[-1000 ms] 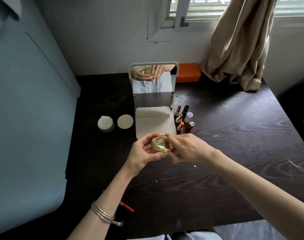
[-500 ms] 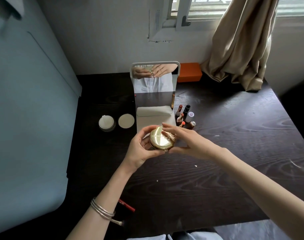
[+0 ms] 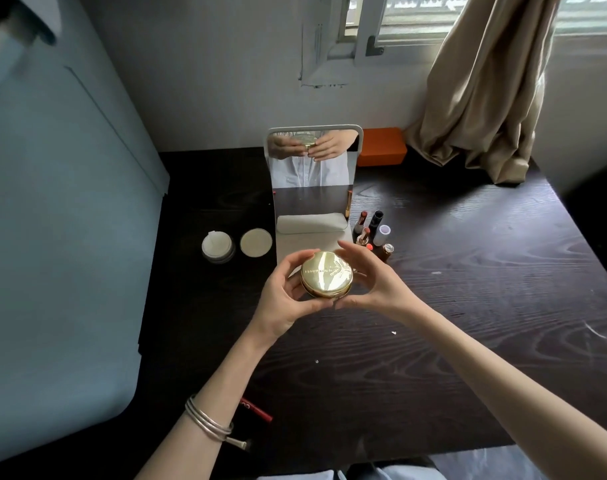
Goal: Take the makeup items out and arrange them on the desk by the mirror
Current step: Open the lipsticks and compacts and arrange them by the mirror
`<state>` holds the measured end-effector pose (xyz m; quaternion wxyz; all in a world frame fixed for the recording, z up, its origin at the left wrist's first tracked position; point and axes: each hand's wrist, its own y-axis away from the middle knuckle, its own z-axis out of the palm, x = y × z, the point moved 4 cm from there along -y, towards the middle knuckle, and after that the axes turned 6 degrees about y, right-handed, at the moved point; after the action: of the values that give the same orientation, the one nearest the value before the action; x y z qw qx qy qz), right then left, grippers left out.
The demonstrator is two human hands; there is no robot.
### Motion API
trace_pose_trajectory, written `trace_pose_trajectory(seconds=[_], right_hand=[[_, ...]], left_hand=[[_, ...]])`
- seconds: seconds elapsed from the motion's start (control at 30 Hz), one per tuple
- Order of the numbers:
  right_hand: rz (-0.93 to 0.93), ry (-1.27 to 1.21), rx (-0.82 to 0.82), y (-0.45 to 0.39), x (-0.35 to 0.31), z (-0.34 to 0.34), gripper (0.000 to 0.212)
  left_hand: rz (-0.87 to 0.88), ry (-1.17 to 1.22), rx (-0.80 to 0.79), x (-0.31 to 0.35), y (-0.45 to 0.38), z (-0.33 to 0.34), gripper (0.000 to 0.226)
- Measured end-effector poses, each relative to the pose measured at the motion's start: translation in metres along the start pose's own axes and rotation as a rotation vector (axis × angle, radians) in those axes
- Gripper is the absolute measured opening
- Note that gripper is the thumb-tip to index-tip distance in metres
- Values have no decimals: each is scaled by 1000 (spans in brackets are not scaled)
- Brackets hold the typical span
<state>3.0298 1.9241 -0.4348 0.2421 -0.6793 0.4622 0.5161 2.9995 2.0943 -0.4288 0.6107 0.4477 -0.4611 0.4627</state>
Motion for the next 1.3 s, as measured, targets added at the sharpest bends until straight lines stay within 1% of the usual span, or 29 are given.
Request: trace_pose_trajectory(seconds=[0.07,0.2,0.3,0.4,0.5,0.57,0.63,0.7,0.77,0.83,0.9,0.93,1.03,1.17,1.2,1.3], right_hand=[[-5,-19,14,0,1,2,90],[9,-106,36,2,3,6,91],[21,-124,28,4,5,9,93],[43,-103,-18,3,10,13,88],[52,-91,-99,-2,12,18,87],[60,-96,-143,-6,13,23,87],[58,-94,-148,-11,12,27,86],[53,-104,-123,-15,11,30,82],[64,-123,-98,-17,11,32,80],[63,-120,-94,-20,10,35,84],[48,-81,-88,-22,8,39,93],[39,-56,-79,-23,6,40,97],[-2,50,-41,-26,2,40,103],[-85,242,-88,-30,1,43,112],[-93,272,-95,-31,1,43,113],[-119,321,-78,-34,2,44,111]], left_hand=[[7,-62,-15,0,0,-2,72],[54,-275,-31,1,1,-7,75],[73,-432,-61,6,1,-11,77],[78,-533,-68,11,-1,-16,77],[19,-539,-13,13,-2,-24,75],[-25,-503,45,11,-2,-27,74],[-65,-425,145,6,0,-31,71],[-138,-264,270,3,3,-35,63],[-220,-66,359,1,7,-39,58],[-291,106,405,-1,12,-41,63],[-345,238,421,-1,16,-41,68],[-364,275,420,0,17,-40,66],[-416,320,400,1,19,-38,56],[-490,377,406,-5,21,-41,61],[-505,402,406,-5,21,-41,58],[-550,495,408,-7,22,-42,38]])
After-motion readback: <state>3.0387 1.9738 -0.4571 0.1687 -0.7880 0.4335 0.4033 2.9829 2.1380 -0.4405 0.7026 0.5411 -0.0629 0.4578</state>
